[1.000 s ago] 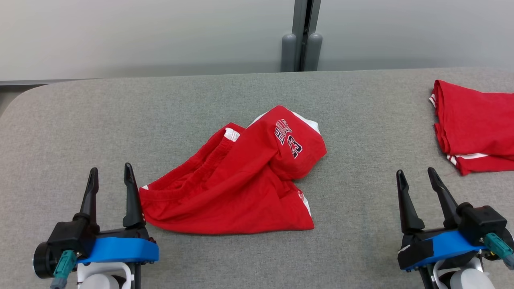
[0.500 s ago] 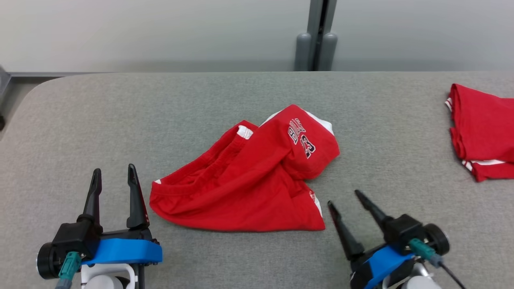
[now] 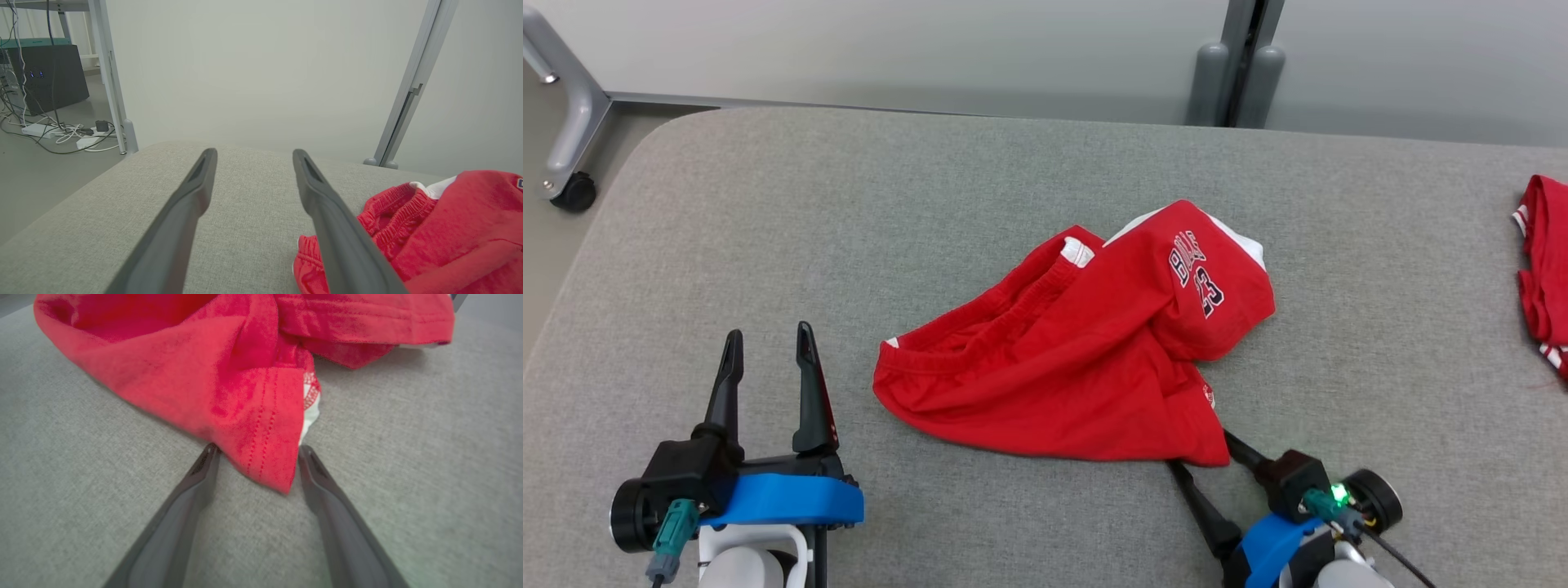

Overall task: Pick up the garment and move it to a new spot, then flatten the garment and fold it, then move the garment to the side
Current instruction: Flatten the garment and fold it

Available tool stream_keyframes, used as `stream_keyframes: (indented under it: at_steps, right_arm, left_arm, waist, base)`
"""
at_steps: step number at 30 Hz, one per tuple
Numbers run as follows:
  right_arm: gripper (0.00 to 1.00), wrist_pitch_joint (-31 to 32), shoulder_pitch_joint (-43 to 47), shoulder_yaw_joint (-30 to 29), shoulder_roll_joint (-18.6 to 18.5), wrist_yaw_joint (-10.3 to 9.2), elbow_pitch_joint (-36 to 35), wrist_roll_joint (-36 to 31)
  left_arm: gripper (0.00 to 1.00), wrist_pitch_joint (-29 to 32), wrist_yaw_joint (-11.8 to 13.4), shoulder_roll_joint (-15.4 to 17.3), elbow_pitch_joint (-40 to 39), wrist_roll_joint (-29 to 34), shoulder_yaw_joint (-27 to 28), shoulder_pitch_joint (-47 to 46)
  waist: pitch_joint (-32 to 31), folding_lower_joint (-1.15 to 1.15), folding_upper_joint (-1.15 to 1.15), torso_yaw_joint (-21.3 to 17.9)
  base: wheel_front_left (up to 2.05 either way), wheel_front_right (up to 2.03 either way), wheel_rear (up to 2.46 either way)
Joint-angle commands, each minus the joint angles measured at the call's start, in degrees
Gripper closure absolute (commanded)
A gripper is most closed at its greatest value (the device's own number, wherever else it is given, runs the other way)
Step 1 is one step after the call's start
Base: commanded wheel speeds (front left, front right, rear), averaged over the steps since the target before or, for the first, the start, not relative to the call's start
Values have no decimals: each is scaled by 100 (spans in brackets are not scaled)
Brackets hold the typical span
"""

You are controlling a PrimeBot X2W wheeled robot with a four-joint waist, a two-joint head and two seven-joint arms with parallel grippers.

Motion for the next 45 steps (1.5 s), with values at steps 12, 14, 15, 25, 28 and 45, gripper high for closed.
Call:
stream_keyframes:
  at_steps: [12,14,15,25,28,45]
  right_arm:
    - [100,-307,-372,352,-6,1,385,272]
    - [100,-318,-210,379,-111,1,203,309]
    - [100,-322,-118,395,-174,1,84,305]
    - [100,415,1452,-480,-892,1,-1739,256]
    - [100,711,1897,-925,-981,1,-2224,240]
    - [0,1353,1459,-1435,-1023,1,-4201,158]
  left_arm:
    - [0,-27,-33,-27,142,-27,13,17]
    - [0,-27,-54,-26,155,-14,14,26]
    - [0,-27,-62,-28,166,-8,8,54]
    - [0,-27,-38,-29,202,-99,-39,89]
    - [0,-27,-35,-30,181,-106,-54,107]
    - [0,-27,5,-30,125,-51,-104,-21]
  waist:
    - [-138,0,0,-269]
    - [-205,0,0,-374]
    - [-232,0,0,-425]
    - [-331,0,0,-842]
    - [-304,0,0,-924]
    - [-137,0,0,-902]
  base:
    - [0,0,0]
    - [0,0,0]
    - [0,0,0]
    - [0,0,0]
    - [0,0,0]
    - [0,0,0]
